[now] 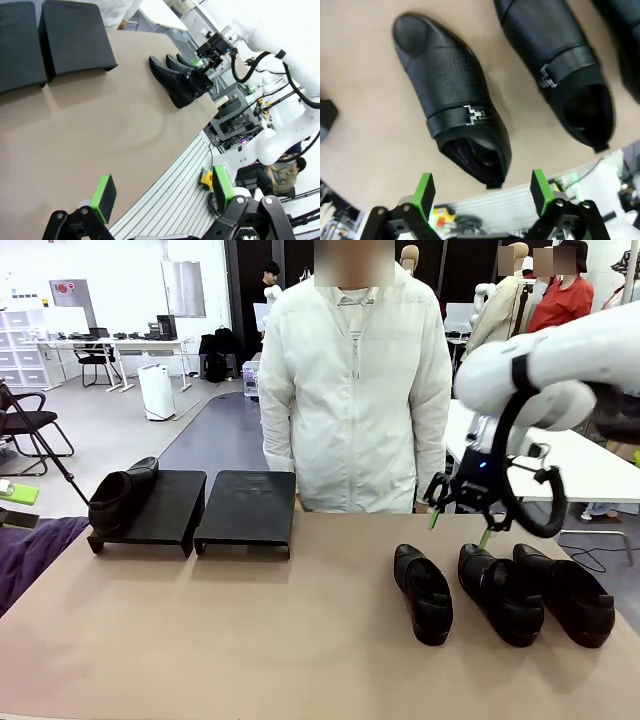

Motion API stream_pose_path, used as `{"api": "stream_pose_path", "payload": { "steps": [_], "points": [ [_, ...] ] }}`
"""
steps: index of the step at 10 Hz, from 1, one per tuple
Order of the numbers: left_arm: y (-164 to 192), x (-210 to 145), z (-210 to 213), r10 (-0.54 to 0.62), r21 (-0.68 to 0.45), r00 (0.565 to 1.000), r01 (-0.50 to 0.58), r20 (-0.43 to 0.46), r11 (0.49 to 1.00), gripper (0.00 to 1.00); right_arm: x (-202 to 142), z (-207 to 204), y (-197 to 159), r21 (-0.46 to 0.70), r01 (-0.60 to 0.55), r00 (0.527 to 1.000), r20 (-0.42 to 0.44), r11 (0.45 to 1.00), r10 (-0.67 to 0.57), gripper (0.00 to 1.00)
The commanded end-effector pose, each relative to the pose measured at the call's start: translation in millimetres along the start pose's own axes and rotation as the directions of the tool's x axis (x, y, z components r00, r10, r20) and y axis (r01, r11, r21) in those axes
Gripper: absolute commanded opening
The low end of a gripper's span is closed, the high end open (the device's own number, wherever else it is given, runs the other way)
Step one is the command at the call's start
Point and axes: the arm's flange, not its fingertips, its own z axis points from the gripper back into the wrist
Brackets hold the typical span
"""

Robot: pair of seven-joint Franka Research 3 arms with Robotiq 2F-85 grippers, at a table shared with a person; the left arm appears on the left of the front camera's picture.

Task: Organize the shoes by placing them on the stand.
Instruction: Pick up one Shoe and place it in the middle of the table.

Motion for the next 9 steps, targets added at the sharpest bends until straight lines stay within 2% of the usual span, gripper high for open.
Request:
{"api": "stream_pose_path", "payload": {
  "steps": [1, 3, 5, 7, 8, 9],
  "points": [
    [-2, 1, 1, 0.007, -0.015, 1.0, -0.007, 0.014, 1.0, 1.0, -2, -24, 23, -0.044, 0.044, 0.997, 0.068, 0.998, -0.041, 1.0],
    [-2, 1, 1, 0.007, -0.015, 1.0, -0.007, 0.014, 1.0, 1.0, -24, -43, 33, -0.022, 0.025, 0.99, 0.142, 0.999, -0.022, 1.0],
    [-2, 1, 1, 0.007, -0.015, 1.0, -0.007, 0.014, 1.0, 1.0, -43, -44, 31, -0.016, -0.056, 0.995, 0.079, 0.998, 0.058, 1.0],
    [-2, 1, 1, 0.007, -0.015, 1.0, -0.007, 0.014, 1.0, 1.0, -56, -57, 31, -0.052, -0.311, 0.95, -0.045, 0.949, 0.309, 1.0],
    [-2, 1, 1, 0.007, -0.015, 1.0, -0.007, 0.014, 1.0, 1.0, -60, -61, 33, -0.053, -0.367, 0.93, -0.049, 0.929, 0.365, 1.0],
    [-2, 1, 1, 0.007, -0.015, 1.0, -0.007, 0.014, 1.0, 1.0, -62, -66, 34, -0.055, -0.396, 0.918, -0.017, 0.916, 0.396, 1.0]
  ]
}}
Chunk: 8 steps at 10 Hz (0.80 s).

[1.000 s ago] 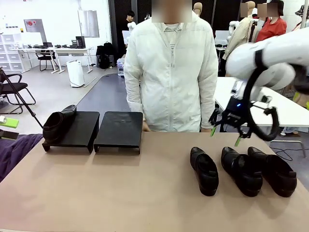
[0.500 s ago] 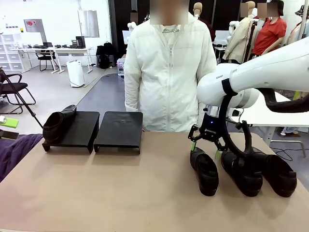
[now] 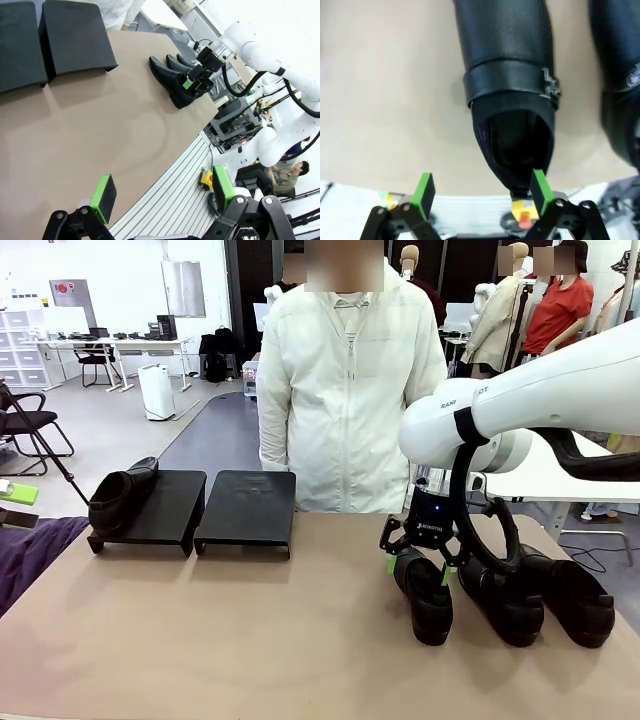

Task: Organize the shoes by placing them on the stand.
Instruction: Pick up one Shoe and place it in the middle of the table.

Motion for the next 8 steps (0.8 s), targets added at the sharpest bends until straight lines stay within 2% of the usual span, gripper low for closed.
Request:
{"api": "stream_pose_path", "payload": {
  "steps": [1, 2, 7, 8],
  "points": [
    [-3, 1, 0, 0.007, -0.015, 1.0, -0.006, 0.013, 1.0, 1.0, 1, -7, -3, 0.021, -0.114, 0.993, 0.026, 0.993, 0.114, 1.0],
    [-3, 1, 0, 0.007, -0.015, 1.0, -0.006, 0.013, 1.0, 1.0, 4, -11, -3, 0.015, -0.122, 0.991, 0.062, 0.992, 0.121, 1.0],
    [-3, 1, 0, 0.007, -0.015, 1.0, -0.006, 0.013, 1.0, 1.0, 14, -38, 5, 0.066, -0.112, 0.991, 0.076, 0.992, 0.107, 1.0],
    [-3, 1, 0, 0.007, -0.015, 1.0, -0.006, 0.013, 1.0, 1.0, 17, -38, 5, 0.055, -0.071, 0.992, 0.11, 0.996, 0.065, 0.41]
  ]
}}
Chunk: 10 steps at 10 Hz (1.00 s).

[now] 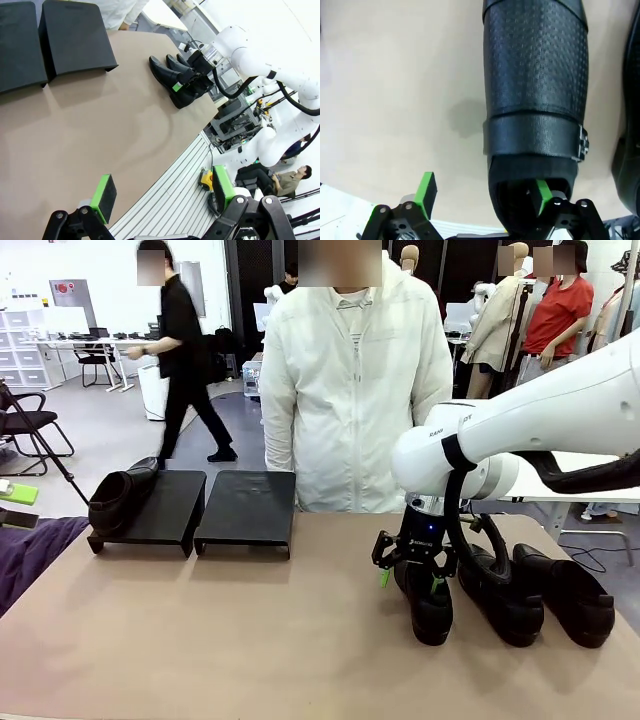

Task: Organize the shoes by placing them on the stand.
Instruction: Pick up one Shoe and place it in the middle of the table.

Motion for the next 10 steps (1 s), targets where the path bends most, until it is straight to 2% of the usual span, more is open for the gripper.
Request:
{"api": "stream_pose_path", "payload": {
  "steps": [1, 6, 10],
  "points": [
    [-3, 1, 0, 0.007, -0.015, 1.0, -0.006, 0.013, 1.0, 1.0, -1, -4, 0, 0.026, 0.022, 0.999, 0.038, 0.999, -0.023, 0.0],
    [-3, 1, 0, 0.007, -0.015, 1.0, -0.006, 0.013, 1.0, 1.0, 1, -7, -2, 0.056, 0.037, 0.999, 0.015, 0.998, -0.038, 0.0],
    [-3, 1, 0, 0.007, -0.015, 1.0, -0.006, 0.013, 1.0, 1.0, 1, 8, -10, 0.082, 0.056, 0.998, 0.038, 0.995, -0.059, 0.0]
  ]
}}
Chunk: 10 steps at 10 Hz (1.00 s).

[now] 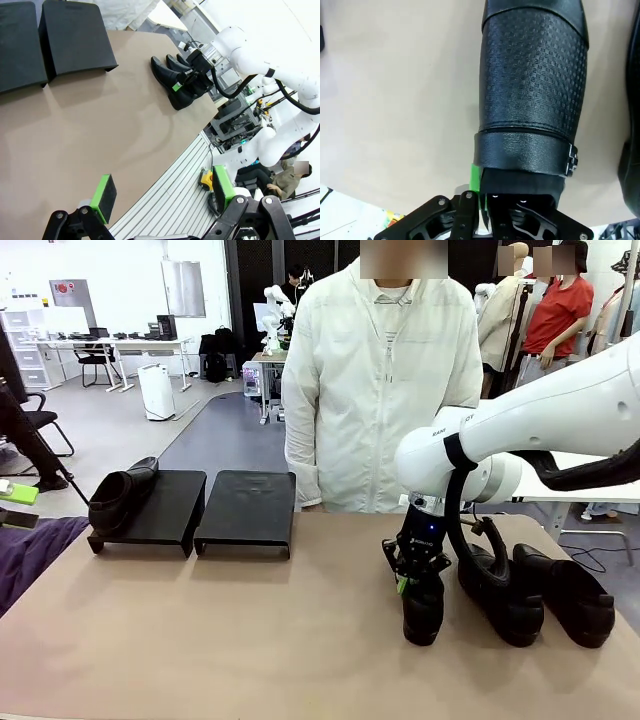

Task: Organize the shoes by placing them on the stand.
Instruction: Pick up one Shoe and place it in the middle of the table.

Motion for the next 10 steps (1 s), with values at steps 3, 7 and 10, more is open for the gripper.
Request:
{"api": "stream_pose_path", "payload": {
  "steps": [3, 7, 10],
  "points": [
    [-3, 1, 0, 0.007, -0.015, 1.0, -0.006, 0.013, 1.0, 1.0, -10, 41, -11, 0.067, 0.023, 0.996, 0.082, 0.997, -0.029, 0.0],
    [-3, 1, 0, 0.007, -0.015, 1.0, -0.006, 0.013, 1.0, 1.0, -73, 157, -54, 0.173, 0.053, 0.996, 0.059, 0.983, -0.064, 0.0],
    [-3, 1, 0, 0.007, -0.015, 1.0, -0.006, 0.013, 1.0, 1.0, -49, 141, -41, 0.117, 0.076, 0.994, 0.065, 0.99, -0.084, 0.0]
  ]
}}
